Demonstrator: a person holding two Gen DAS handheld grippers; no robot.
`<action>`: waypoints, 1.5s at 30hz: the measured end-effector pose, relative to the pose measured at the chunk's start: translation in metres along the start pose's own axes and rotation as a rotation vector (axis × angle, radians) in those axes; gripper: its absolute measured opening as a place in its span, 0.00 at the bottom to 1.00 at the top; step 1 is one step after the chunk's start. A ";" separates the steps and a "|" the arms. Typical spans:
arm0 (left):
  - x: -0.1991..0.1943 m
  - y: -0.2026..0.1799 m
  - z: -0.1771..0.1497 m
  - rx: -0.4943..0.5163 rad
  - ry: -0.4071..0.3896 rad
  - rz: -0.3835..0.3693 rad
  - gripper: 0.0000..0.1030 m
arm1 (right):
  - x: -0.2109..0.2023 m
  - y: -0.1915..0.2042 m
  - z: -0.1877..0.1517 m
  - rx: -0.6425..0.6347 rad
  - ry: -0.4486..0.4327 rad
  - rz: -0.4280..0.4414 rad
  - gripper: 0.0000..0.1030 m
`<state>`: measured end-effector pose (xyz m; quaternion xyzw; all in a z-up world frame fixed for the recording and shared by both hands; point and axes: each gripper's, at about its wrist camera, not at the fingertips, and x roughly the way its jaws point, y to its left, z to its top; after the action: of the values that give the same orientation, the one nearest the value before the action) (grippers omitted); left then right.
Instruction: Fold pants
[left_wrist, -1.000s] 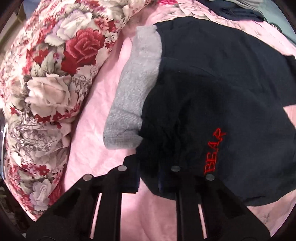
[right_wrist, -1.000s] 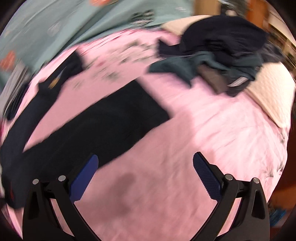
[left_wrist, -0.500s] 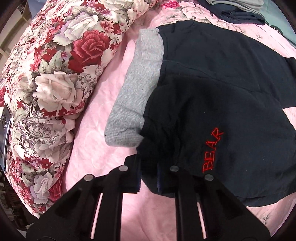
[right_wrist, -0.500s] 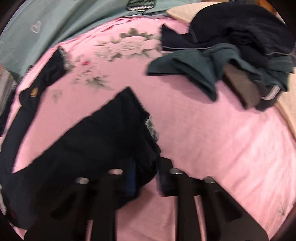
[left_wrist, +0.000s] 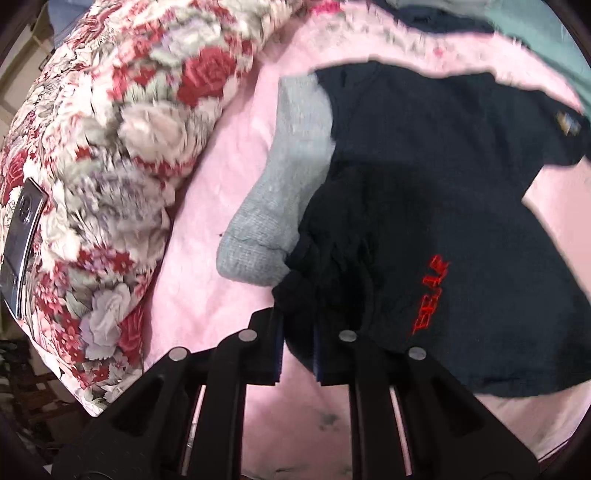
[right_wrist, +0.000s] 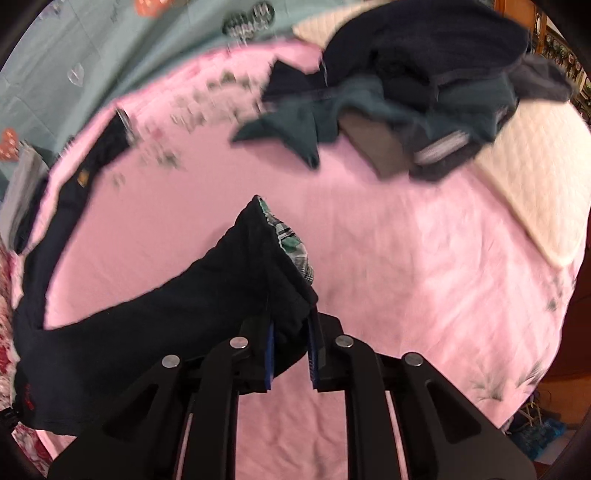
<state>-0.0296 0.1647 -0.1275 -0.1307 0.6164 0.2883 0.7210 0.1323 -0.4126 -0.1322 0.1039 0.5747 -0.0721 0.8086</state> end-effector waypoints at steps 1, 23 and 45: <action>0.008 0.000 -0.003 0.007 0.023 0.008 0.14 | 0.013 -0.001 -0.002 0.013 0.036 -0.040 0.23; -0.025 -0.099 0.091 0.136 -0.354 -0.129 0.73 | 0.019 0.190 0.146 -0.110 -0.287 0.257 0.59; 0.045 -0.092 0.101 0.064 -0.130 -0.128 0.74 | 0.046 0.216 0.227 -0.089 -0.243 0.259 0.11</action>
<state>0.1086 0.1578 -0.1654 -0.1278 0.5677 0.2294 0.7802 0.4057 -0.2606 -0.0852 0.1318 0.4571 0.0461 0.8784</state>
